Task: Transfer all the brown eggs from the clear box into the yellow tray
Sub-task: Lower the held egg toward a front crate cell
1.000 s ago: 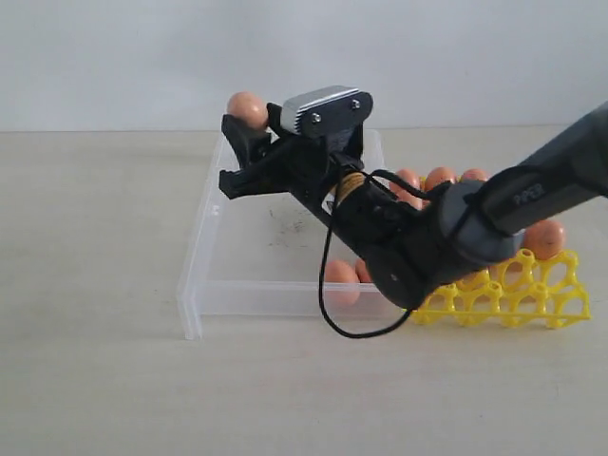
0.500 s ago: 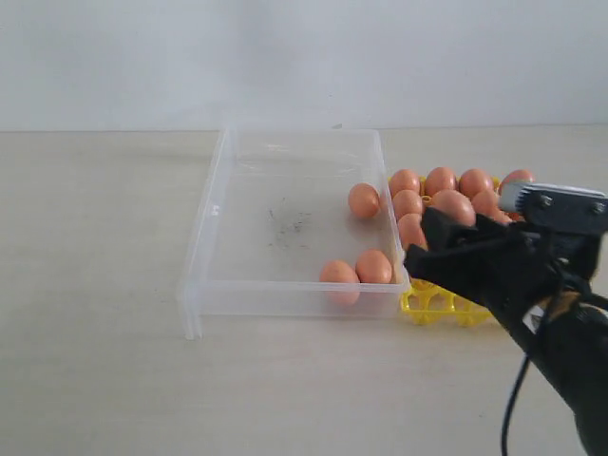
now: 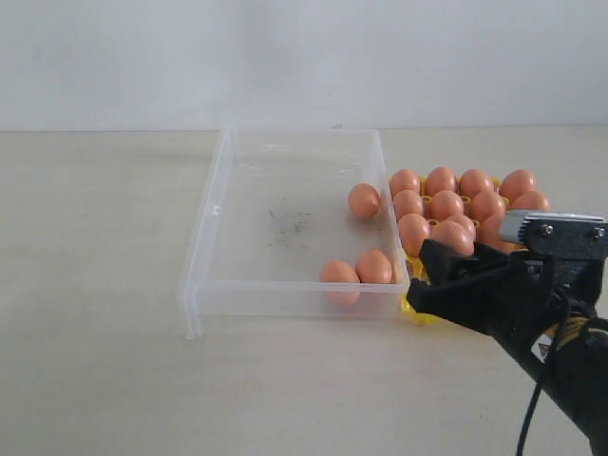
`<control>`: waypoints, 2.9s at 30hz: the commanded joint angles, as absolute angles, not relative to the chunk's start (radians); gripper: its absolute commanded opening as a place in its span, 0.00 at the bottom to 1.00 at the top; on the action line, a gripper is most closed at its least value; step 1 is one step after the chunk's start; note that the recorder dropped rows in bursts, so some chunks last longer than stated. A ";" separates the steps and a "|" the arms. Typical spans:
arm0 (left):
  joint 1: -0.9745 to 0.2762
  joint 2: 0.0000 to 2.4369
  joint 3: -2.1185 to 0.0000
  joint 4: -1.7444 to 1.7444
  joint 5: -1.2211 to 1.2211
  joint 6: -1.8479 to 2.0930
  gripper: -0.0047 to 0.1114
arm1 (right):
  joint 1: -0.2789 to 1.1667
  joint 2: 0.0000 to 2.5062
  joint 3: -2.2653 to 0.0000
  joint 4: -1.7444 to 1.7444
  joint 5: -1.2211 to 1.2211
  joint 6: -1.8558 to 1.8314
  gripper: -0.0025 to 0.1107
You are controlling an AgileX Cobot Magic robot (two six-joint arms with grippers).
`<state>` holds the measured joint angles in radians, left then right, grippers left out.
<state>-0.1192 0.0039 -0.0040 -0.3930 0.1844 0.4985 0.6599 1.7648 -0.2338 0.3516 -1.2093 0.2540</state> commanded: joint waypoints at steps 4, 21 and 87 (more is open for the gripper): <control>-0.125 0.000 0.000 -0.400 0.178 0.491 0.71 | 0.657 1.790 -0.298 0.448 -1.221 0.408 0.02; -0.125 0.000 0.000 -0.400 0.178 0.491 0.71 | 0.657 1.790 -0.373 0.403 -0.903 0.402 0.02; -0.125 0.000 0.000 -0.400 0.178 0.491 0.71 | 0.657 1.790 -0.489 0.578 -0.645 0.148 0.02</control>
<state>-0.1192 0.0039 -0.0040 -0.3930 0.1844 0.4985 0.6599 1.7904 -0.4892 0.5831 -0.7013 0.1453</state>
